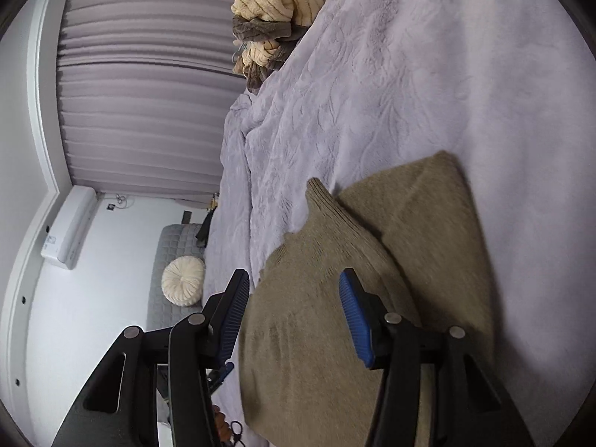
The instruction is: Fold small clothes
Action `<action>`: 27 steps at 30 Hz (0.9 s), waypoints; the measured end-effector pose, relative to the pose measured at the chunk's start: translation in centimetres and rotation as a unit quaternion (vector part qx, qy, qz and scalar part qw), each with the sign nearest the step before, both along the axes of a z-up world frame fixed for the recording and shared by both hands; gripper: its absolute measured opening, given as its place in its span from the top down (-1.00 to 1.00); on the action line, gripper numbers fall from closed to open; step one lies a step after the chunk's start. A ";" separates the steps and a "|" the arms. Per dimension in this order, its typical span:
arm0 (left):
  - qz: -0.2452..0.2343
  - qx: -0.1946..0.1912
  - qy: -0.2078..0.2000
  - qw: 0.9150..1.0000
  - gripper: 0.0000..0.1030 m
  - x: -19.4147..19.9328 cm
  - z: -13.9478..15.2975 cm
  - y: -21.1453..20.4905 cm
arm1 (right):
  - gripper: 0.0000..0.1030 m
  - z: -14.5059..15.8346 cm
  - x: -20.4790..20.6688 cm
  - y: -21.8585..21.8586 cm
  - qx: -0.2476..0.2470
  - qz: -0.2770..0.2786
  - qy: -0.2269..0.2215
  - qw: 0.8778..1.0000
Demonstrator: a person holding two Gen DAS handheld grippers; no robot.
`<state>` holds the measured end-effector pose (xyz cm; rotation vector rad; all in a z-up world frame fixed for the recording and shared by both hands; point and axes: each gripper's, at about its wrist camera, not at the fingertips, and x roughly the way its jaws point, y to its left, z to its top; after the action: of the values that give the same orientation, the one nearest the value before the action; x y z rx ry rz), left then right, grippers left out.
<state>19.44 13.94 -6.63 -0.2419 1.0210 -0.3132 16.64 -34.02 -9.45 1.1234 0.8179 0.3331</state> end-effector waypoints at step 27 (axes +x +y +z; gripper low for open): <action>-0.049 -0.015 0.072 0.996 0.87 -9.5 -4.6 2.2 | 0.89 -1.0 -11.7 1.4 -0.178 0.125 0.077 0.973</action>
<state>9.94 16.13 -11.28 -0.2449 1.1737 -0.4055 4.90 -32.67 -10.42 0.7165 1.1127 0.2953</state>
